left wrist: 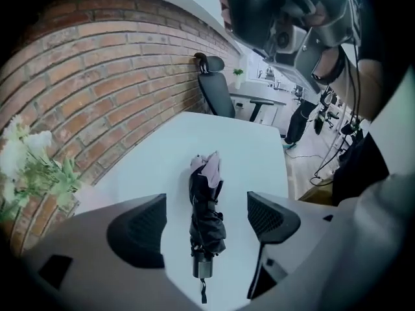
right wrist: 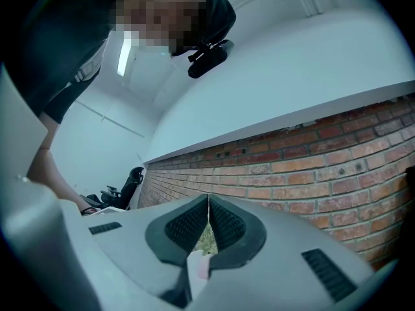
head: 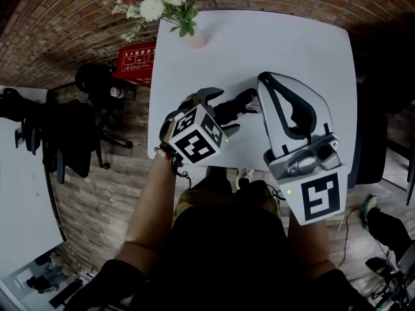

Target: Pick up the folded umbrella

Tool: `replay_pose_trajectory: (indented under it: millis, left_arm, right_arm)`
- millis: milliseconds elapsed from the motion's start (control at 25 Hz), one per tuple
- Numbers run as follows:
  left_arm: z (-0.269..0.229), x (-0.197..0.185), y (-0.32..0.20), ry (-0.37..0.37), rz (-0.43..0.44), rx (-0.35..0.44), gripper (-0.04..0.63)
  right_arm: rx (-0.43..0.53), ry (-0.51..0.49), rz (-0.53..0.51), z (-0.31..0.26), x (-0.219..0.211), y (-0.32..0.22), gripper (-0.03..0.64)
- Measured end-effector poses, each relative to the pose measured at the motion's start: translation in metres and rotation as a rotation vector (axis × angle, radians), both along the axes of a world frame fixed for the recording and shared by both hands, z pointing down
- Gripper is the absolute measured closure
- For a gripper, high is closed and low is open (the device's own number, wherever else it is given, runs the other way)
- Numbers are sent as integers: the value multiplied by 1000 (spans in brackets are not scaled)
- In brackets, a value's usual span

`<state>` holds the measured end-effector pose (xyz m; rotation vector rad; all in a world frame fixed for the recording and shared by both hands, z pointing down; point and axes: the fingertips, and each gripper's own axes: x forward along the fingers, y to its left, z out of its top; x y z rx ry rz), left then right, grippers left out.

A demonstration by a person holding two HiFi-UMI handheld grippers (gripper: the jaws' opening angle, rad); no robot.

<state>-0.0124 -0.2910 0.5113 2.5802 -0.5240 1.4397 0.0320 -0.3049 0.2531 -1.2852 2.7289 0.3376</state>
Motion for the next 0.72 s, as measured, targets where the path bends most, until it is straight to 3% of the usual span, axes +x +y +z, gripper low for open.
replay_pose_trajectory:
  millis: [720]
  left_arm:
    - [70,-7,0,-129,50,-162,202]
  right_arm:
    - [-58,43,102,26,20,-19,586]
